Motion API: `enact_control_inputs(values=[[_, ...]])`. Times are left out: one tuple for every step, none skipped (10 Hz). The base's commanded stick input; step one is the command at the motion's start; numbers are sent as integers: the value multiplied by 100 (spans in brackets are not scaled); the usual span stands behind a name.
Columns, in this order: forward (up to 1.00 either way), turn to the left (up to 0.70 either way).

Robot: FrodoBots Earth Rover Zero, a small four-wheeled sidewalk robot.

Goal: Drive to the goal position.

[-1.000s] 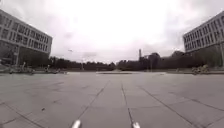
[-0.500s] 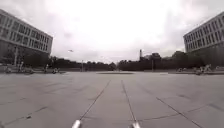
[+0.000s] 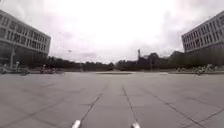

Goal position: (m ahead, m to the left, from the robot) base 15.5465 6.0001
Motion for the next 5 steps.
enact_control_inputs(values=[[70,0],[70,0],[70,0],[70,0],[70,0]])
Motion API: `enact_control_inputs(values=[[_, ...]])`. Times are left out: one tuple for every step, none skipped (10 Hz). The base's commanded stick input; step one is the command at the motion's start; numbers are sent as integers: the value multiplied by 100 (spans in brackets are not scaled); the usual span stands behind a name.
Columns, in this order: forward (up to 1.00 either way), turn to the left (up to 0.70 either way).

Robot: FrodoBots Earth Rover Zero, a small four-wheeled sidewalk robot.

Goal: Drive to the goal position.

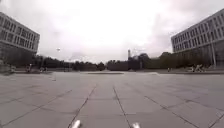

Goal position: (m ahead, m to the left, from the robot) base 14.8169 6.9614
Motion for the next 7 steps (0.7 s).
enact_control_inputs(values=[[70,0],[70,0],[70,0],[70,0],[70,0],[70,0],[70,0]])
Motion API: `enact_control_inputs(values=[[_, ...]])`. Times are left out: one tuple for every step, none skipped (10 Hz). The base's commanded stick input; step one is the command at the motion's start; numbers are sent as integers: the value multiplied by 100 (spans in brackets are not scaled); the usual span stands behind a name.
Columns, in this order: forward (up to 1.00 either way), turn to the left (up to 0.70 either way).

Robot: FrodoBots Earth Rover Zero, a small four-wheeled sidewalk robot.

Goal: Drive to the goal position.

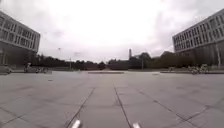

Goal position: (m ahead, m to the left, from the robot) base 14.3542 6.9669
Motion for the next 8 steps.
enact_control_inputs(values=[[70,0],[70,0],[70,0],[70,0],[70,0],[70,0],[70,0],[70,0]])
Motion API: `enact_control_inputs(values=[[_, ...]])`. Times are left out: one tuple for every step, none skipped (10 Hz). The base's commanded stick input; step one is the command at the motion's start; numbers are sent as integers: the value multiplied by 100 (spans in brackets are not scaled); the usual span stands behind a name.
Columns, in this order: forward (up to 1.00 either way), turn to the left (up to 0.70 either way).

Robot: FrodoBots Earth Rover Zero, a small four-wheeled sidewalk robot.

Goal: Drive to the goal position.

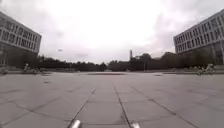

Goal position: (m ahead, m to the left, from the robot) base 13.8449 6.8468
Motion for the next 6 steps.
enact_control_inputs(values=[[70,0],[70,0],[70,0],[70,0],[70,0],[70,0]])
